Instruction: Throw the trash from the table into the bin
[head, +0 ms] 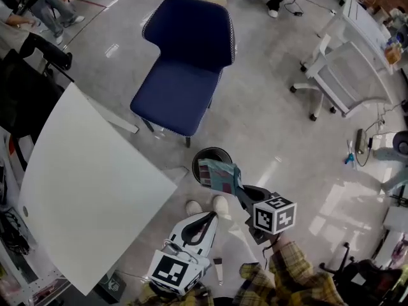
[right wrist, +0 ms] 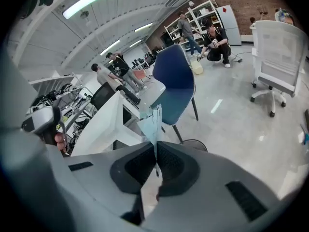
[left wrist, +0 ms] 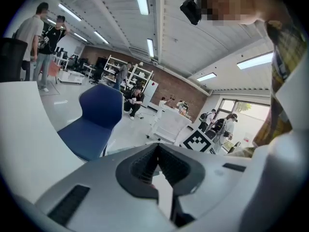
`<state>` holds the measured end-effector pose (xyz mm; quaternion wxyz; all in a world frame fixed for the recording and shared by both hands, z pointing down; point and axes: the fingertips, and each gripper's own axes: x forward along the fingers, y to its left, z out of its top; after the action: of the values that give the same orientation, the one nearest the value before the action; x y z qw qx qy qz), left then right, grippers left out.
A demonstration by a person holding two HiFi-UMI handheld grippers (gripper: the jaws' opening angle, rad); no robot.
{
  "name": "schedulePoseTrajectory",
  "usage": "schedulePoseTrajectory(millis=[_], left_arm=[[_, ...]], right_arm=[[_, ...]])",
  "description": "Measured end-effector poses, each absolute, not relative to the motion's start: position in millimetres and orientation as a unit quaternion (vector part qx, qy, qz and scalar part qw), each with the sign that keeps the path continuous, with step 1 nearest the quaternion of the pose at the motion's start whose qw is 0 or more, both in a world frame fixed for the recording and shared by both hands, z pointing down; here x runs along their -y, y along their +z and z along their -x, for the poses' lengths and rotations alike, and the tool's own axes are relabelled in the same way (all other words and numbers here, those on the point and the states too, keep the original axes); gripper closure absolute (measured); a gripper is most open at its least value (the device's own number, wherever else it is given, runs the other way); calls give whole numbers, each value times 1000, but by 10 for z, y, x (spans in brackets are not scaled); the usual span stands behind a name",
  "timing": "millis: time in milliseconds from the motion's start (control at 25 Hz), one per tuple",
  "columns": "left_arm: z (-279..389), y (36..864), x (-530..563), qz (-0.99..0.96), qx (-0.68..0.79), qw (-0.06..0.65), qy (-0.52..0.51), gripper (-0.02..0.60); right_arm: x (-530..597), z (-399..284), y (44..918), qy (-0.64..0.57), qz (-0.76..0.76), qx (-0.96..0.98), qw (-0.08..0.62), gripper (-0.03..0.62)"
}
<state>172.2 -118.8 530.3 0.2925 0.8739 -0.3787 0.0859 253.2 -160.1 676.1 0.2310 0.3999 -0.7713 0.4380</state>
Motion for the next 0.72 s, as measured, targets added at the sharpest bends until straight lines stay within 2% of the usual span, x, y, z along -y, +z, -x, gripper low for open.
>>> schedulePoseTrajectory(millis=[240,720], left_arm=[[-1723,5952,1081,-863,371,323,111,574],[-1849,7667,1365,-865,359,327,128,574]], right_arm=[[1547,-2539,7400,469,-404,749,236,594],[1837,-2634,9243,478,-404,737,256,594]])
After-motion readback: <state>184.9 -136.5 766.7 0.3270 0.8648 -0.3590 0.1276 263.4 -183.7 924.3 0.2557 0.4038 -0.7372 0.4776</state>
